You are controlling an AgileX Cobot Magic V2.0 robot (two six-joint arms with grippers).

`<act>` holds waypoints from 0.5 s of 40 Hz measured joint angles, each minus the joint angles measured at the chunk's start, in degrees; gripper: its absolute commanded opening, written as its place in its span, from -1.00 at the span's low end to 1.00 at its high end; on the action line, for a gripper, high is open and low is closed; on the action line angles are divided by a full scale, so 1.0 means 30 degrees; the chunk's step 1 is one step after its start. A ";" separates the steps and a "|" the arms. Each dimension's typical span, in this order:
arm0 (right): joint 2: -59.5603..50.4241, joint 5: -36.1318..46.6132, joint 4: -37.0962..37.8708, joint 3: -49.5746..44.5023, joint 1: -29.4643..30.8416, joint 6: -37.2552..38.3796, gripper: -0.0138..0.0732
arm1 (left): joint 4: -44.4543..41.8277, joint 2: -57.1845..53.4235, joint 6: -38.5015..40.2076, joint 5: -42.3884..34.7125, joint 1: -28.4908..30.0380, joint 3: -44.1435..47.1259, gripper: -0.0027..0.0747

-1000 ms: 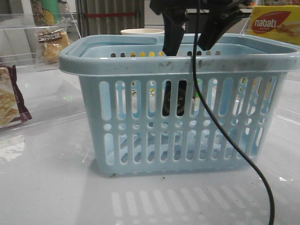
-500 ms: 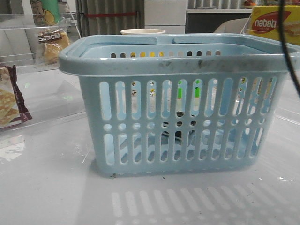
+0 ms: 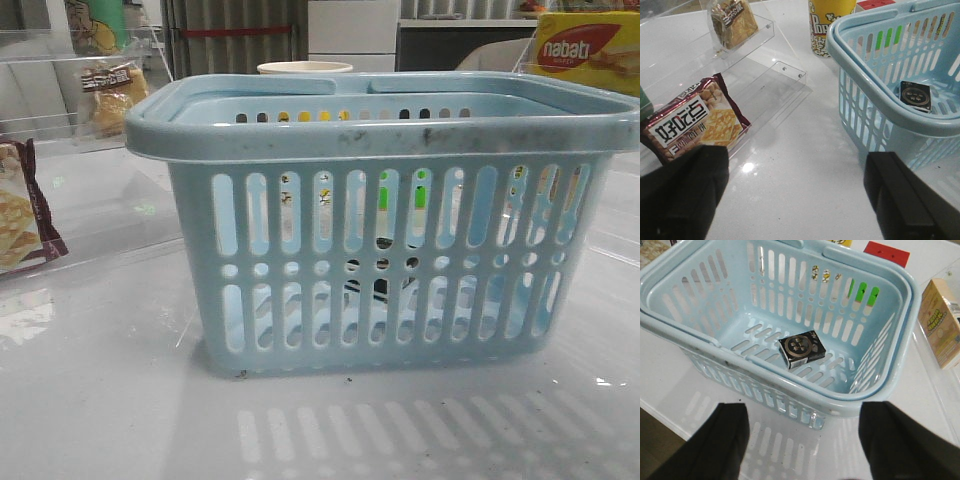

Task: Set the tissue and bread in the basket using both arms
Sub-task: 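Lift the right gripper out of the basket and withdraw, then reach the left gripper to the wrapped yellow cake and grasp it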

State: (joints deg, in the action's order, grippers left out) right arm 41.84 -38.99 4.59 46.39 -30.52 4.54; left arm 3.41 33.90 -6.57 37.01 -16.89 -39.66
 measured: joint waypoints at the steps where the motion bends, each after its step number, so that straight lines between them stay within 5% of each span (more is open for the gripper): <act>1: -0.0108 0.0000 0.0000 0.0000 0.0000 0.0000 0.63 | -0.0060 0.0307 0.0000 -0.0035 0.0000 -0.0163 0.70; 20: -0.0127 0.0030 0.0011 -0.0015 0.0000 0.0000 0.63 | -0.0761 1.1180 0.0000 -0.1212 0.1276 -0.6370 0.82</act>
State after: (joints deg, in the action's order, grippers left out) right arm 41.45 -38.90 4.62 46.34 -30.52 4.54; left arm 1.13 67.44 -6.57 33.37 -13.06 -58.76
